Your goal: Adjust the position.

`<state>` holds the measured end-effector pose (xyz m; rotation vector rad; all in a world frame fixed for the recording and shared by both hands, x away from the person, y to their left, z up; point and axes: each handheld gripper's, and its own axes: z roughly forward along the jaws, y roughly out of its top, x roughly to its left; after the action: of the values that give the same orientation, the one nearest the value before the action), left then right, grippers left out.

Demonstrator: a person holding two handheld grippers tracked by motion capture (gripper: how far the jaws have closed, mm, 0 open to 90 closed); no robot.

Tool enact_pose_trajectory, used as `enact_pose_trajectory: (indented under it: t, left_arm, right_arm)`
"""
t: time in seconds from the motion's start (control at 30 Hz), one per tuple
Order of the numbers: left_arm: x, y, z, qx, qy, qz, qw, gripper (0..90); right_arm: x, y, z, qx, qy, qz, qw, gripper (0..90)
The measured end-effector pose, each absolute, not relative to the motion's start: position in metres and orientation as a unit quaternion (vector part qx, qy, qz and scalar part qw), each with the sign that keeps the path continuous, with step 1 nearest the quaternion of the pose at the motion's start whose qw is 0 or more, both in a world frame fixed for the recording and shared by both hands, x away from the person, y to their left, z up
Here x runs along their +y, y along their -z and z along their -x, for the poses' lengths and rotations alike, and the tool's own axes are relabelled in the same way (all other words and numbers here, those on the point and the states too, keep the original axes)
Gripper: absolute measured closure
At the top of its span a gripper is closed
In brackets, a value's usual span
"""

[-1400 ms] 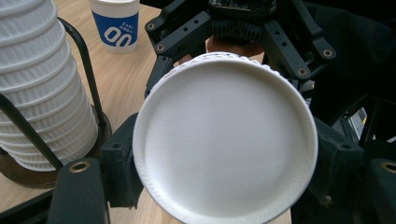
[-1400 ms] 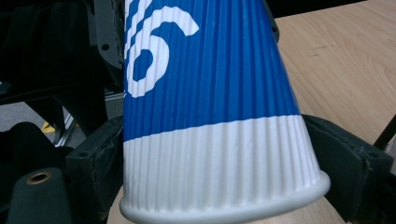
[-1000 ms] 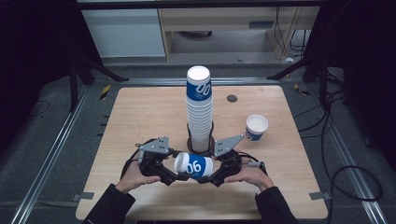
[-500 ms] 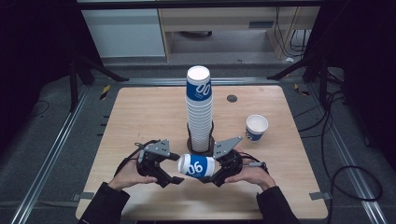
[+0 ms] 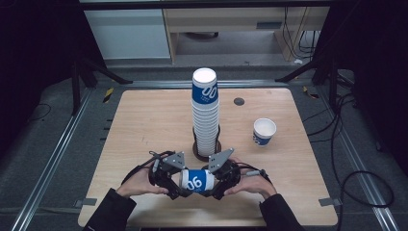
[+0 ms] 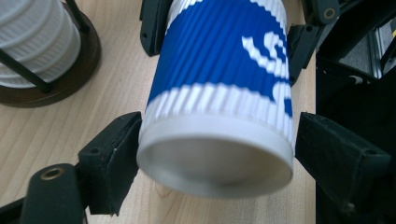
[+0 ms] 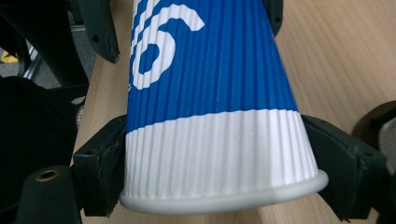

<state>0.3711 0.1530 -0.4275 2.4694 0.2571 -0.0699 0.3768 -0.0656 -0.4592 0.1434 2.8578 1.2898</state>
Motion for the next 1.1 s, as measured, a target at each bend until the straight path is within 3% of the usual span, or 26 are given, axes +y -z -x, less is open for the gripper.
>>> enact_pose_trajectory:
  t: [0.27, 0.63, 1.1]
  left_arm:
    - [0.150, 0.431, -0.370, 0.093, 0.031, -0.944, 0.315, 24.9]
    - [0.157, 0.428, -0.373, 0.096, 0.030, -0.940, 0.325, 25.8]
    - [0.176, 0.418, -0.380, 0.118, 0.008, -0.924, 0.363, 26.0]
  right_arm:
    - [-0.060, 0.462, -0.374, 0.914, -0.403, -0.037, -0.005, 15.9]
    - [-0.063, 0.458, -0.375, 0.907, -0.420, -0.040, 0.008, 11.1]
    - [-0.100, 0.425, -0.382, 0.856, -0.507, -0.082, 0.051, 8.8]
